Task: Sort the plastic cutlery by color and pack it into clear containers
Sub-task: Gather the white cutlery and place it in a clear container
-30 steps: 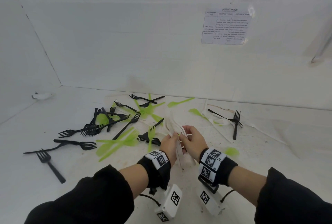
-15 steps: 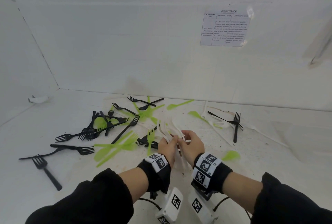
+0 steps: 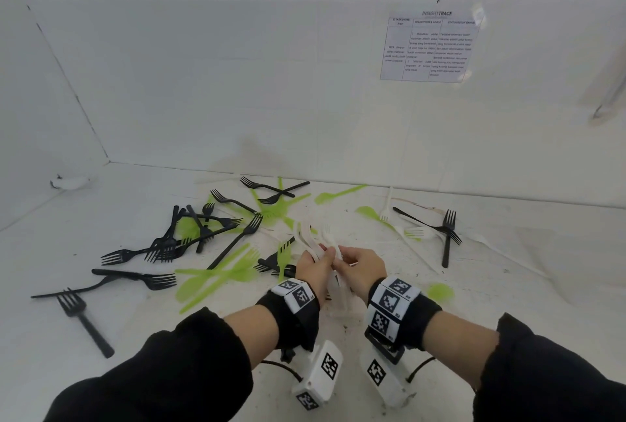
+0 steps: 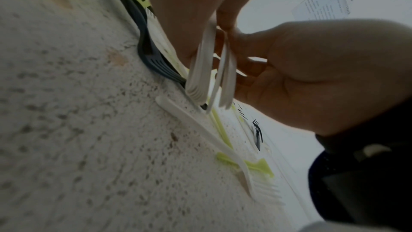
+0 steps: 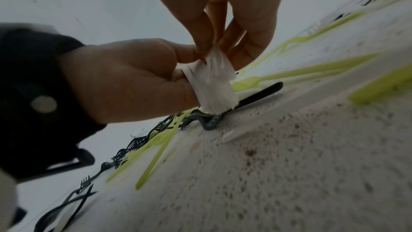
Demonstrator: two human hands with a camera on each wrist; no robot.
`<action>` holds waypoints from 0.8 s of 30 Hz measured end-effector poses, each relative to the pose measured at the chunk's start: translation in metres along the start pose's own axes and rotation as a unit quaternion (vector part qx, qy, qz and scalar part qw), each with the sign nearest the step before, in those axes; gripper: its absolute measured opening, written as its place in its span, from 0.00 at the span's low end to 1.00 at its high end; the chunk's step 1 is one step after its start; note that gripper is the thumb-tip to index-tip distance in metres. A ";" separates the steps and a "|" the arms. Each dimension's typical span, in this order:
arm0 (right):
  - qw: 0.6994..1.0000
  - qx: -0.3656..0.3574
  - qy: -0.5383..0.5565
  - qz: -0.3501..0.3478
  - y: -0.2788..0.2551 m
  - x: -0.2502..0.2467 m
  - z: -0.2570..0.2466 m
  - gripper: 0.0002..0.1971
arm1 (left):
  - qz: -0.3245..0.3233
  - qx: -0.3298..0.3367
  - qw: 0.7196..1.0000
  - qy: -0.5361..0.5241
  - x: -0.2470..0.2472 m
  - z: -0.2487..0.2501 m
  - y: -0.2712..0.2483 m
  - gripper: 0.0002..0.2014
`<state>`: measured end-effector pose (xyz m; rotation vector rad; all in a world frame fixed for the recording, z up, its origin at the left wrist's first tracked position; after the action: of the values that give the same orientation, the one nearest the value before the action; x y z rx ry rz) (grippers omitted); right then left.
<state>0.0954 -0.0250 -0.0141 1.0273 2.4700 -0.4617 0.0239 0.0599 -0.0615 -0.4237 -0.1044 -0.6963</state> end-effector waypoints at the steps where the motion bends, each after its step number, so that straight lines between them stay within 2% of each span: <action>1: 1.000 -0.003 0.001 -0.003 0.000 -0.001 -0.001 0.16 | -0.003 -0.009 1.000 0.007 0.000 -0.002 0.001 0.13; 4: 1.000 0.012 -0.016 -0.015 0.003 0.000 0.004 0.12 | -0.020 -0.047 0.999 0.015 0.002 -0.011 0.002 0.16; 9: 1.000 0.006 0.012 0.012 0.002 -0.008 0.004 0.11 | -0.023 -0.037 0.999 0.023 -0.001 -0.016 0.007 0.16; 12: 1.000 0.001 0.015 -0.025 0.000 0.002 0.003 0.12 | -0.023 -0.034 0.998 0.037 -0.002 -0.026 0.015 0.20; 15: 0.999 -0.001 0.015 -0.052 0.002 0.008 0.006 0.14 | -0.026 -0.054 0.998 0.021 0.002 -0.027 0.014 0.20; 17: 0.998 0.016 0.042 -0.053 0.005 0.007 0.012 0.14 | -0.050 -0.064 0.997 0.003 0.009 -0.020 0.004 0.18; 19: 0.995 0.033 0.080 -0.048 0.007 0.003 0.017 0.09 | -0.086 -0.070 0.994 -0.010 0.019 -0.017 0.000 0.19; 24: 0.987 0.036 0.117 -0.108 0.012 0.004 0.021 0.10 | -0.125 -0.079 0.988 -0.038 0.033 -0.013 -0.007 0.16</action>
<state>0.1067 -0.0239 -0.0361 0.8898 2.8097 -0.5269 0.0443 0.0297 -0.0636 -0.5956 -0.1776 -0.9388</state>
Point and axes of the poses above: each hand's wrist, its own y-axis towards the middle knuckle, its own x-axis out of the palm, z = x × y, the point moved 10 cm from there along y, towards the middle knuckle, and after that the axes turned 3 degrees about -z, right-handed, at the moved point
